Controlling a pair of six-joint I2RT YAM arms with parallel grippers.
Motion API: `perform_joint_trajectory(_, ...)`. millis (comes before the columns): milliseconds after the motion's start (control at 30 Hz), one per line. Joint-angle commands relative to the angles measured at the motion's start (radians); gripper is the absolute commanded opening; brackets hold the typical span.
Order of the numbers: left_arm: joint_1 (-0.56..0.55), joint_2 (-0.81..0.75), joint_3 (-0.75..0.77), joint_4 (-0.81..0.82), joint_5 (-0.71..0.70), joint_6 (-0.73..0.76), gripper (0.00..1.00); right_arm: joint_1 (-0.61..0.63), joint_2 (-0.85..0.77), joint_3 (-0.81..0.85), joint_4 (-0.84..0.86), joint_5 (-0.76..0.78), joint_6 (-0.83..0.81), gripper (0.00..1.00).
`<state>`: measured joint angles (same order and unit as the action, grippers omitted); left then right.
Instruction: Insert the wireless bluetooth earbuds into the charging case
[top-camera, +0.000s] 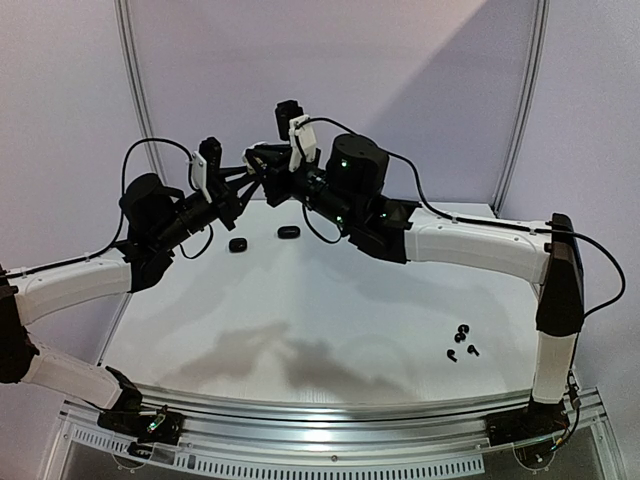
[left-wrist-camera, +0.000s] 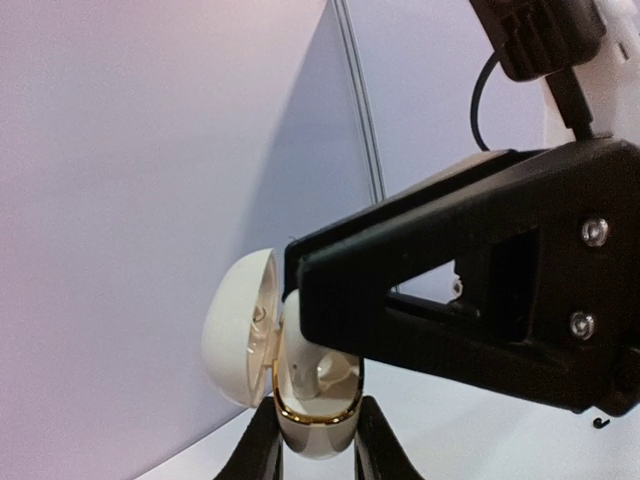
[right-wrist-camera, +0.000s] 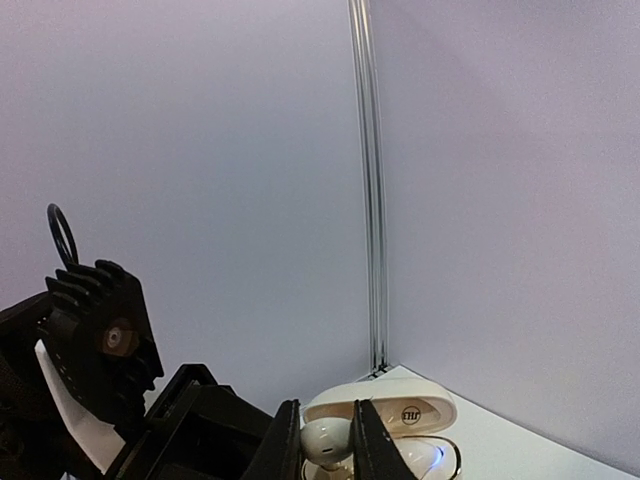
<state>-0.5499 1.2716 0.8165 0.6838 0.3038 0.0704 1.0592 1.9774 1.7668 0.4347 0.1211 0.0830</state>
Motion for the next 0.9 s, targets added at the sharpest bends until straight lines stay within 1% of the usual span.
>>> perform_joint_trajectory(0,-0.007,-0.033,-0.004,0.074,-0.002,0.002,0.00,-0.012,-0.022,-0.027,-0.036,0.028,0.017,0.16)
perform_joint_trajectory(233,-0.007,-0.034,-0.005,0.070,0.002,0.003,0.00,-0.012,-0.019,-0.023,-0.042,0.028,0.012,0.17)
perform_joint_trajectory(467,-0.007,-0.034,-0.007,0.045,0.010,-0.008,0.00,-0.013,-0.028,-0.009,-0.063,0.030,-0.004,0.24)
perform_joint_trajectory(600,-0.007,-0.036,-0.009,0.027,0.019,-0.020,0.00,-0.013,-0.041,-0.002,-0.072,0.030,-0.021,0.31)
perform_joint_trajectory(733,-0.007,-0.035,-0.010,0.018,0.027,-0.025,0.00,-0.012,-0.052,0.025,-0.084,0.020,-0.037,0.33)
perform_joint_trajectory(867,-0.007,-0.038,-0.013,0.008,0.030,-0.028,0.00,-0.012,-0.058,0.042,-0.092,0.020,-0.063,0.39)
